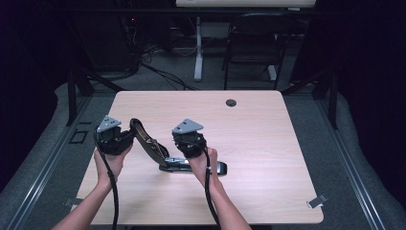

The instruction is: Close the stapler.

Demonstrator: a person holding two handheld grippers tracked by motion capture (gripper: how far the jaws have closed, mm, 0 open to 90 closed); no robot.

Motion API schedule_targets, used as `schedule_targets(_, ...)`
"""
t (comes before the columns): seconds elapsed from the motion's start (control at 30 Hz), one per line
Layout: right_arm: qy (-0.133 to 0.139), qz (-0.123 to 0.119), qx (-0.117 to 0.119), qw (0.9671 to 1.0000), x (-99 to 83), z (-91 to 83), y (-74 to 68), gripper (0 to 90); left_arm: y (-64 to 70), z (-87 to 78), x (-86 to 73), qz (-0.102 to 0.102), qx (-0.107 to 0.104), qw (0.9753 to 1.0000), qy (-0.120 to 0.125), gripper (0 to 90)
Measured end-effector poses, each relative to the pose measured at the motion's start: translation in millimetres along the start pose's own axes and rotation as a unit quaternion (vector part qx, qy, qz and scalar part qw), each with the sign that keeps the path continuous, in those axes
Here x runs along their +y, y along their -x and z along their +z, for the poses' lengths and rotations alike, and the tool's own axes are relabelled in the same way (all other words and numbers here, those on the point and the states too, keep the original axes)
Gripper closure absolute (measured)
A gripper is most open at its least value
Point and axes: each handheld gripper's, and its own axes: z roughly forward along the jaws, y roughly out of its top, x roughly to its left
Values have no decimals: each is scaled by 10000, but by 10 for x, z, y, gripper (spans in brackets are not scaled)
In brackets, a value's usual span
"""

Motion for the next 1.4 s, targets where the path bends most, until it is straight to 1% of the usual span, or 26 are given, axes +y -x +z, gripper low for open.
schedule_targets(0.13, 41, -39, 13, 10000, 46, 3, -30, 900, 53, 30, 10, 56, -40, 10000, 48, 900)
schedule_targets(0.27, 126, -46, 34, 9999, 79, 2, -57, 900, 105, 67, 23, 121, -91, 9999, 25, 900)
schedule_targets(0.43, 177, -109, 53, 9998, 143, -25, -102, 900, 141, 106, 26, 151, -148, 9998, -52, 900)
schedule_targets(0.5, 206, -112, 56, 9997, 172, -30, -122, 900, 159, 120, 25, 175, -166, 9997, -49, 900)
schedule_targets(0.53, 209, -140, 60, 9997, 184, -35, -128, 900, 168, 122, 27, 208, -179, 9996, -87, 900)
schedule_targets(0.6, 224, -141, 59, 9996, 201, -31, -146, 900, 195, 140, 23, 203, -212, 9995, -97, 900)
schedule_targets(0.73, 210, -146, 89, 9996, 206, -21, -166, 900, 267, 197, 13, 295, -315, 9989, -182, 900)
schedule_targets(0.77, 205, -139, 83, 9997, 203, -21, -166, 900, 294, 216, 7, 353, -326, 9986, -225, 900)
schedule_targets(0.8, 212, -106, 91, 9997, 197, -28, -164, 900, 324, 240, 0, 413, -323, 9982, -278, 900)
schedule_targets(0.83, 200, -95, 82, 9997, 192, -38, -158, 900, 349, 258, -9, 489, -266, 9980, -304, 900)
schedule_targets(0.87, 203, -78, 10, 9998, 184, -52, -153, 900, 361, 274, -15, 532, -271, 9976, -344, 900)
schedule_targets(0.93, 223, 58, 45, 9997, 155, -90, -109, 900, 374, 300, -31, 562, -327, 9970, -422, 900)
schedule_targets(1.03, 188, 132, -34, 9997, 105, -131, -68, 900, 420, 334, -57, 622, -344, 9964, -453, 900)
schedule_targets(1.07, 175, 156, -43, 9997, 84, -144, -54, 900, 430, 336, -56, 643, -382, 9959, -514, 900)
schedule_targets(1.1, 179, 185, -64, 9996, 64, -151, -41, 900, 447, 347, -64, 655, -371, 9960, -490, 900)
schedule_targets(1.13, 172, 204, -70, 9996, 47, -158, -30, 900, 456, 356, -67, 708, -369, 9955, -506, 900)
schedule_targets(1.27, 180, 265, -116, 9994, -7, -200, 10, 900, 474, 381, -86, 739, -410, 9949, -545, 900)
schedule_targets(1.4, 203, 332, -86, 9992, -52, -236, 61, 900, 483, 405, -105, 762, -445, 9941, -636, 900)
